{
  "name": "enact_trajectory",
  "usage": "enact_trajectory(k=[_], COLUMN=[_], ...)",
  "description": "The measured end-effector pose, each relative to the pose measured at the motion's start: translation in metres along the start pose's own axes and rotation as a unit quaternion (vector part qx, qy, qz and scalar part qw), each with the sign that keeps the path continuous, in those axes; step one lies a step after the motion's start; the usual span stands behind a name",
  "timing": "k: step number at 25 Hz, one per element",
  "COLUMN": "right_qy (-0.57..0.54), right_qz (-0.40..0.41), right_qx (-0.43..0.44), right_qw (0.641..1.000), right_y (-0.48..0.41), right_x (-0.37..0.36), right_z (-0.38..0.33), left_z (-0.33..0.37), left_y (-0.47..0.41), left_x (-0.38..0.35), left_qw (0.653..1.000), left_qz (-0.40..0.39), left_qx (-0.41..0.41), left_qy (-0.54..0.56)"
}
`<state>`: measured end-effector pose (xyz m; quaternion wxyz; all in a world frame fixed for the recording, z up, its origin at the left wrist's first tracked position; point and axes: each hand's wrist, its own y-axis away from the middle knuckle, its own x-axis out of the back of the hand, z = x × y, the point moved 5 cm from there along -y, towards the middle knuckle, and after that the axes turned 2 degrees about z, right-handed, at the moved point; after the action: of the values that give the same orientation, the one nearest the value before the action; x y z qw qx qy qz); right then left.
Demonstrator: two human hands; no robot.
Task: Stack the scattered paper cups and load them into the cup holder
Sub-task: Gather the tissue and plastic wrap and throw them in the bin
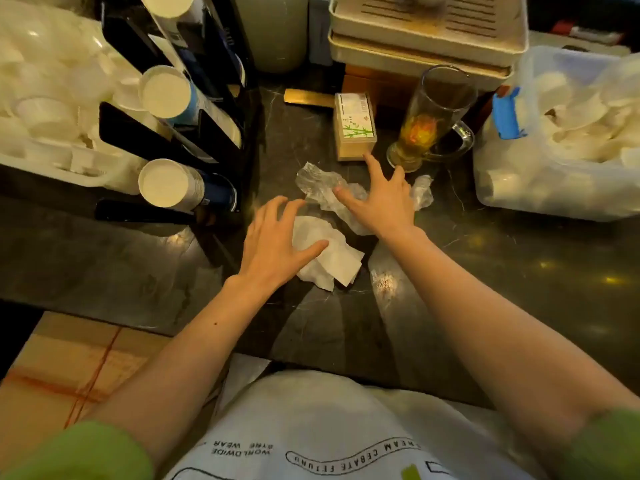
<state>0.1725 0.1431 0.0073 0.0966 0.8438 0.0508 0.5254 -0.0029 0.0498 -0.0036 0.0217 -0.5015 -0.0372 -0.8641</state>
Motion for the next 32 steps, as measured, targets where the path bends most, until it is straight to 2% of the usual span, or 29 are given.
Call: enact_trajectory(k=[5,9,14,20,25,30,32], right_qy=[0.037,0.080,0.055,-0.066,-0.165,-0.243,-0.250], right_qz=[-0.038,-0.037,-0.017,0.040,0.112,0.137,0.138], right_qx=[0.001,0.024,0.050,0.077,0.104,0.034,0.013], right_qw=[0.999,0.996,0.997,0.994,0.974,0.960,0.958], right_y=[-0.008,-0.007,-0.003,0.010,0.043,0.083,0.097], right_x=[-0.022,-0.034,-0.032,-0.008,0.024,0.044,0.043], right_z=[0.004,0.009,0.019,0.036,0.047,0.069,0.081], left_z=[-0.006,-0.007,0.001,0.013,0.014,0.028,0.035], left_y=[0.002,0.005,0.010,0.015,0.027,0.046,0.057], left_x=[-0.024,-0.036,-0.039,-0.035,-0.029,-0.018,-0.016], left_qw=[0.996,0.992,0.996,0.995,0.992,0.985,0.981], left_qz=[-0.072,-0.110,-0.084,-0.075,-0.032,0.045,0.053], left_qx=[0.037,0.033,0.006,-0.003,0.017,0.054,0.068], left_qy=[-0.027,-0.047,-0.004,0.069,0.124,0.159,0.173])
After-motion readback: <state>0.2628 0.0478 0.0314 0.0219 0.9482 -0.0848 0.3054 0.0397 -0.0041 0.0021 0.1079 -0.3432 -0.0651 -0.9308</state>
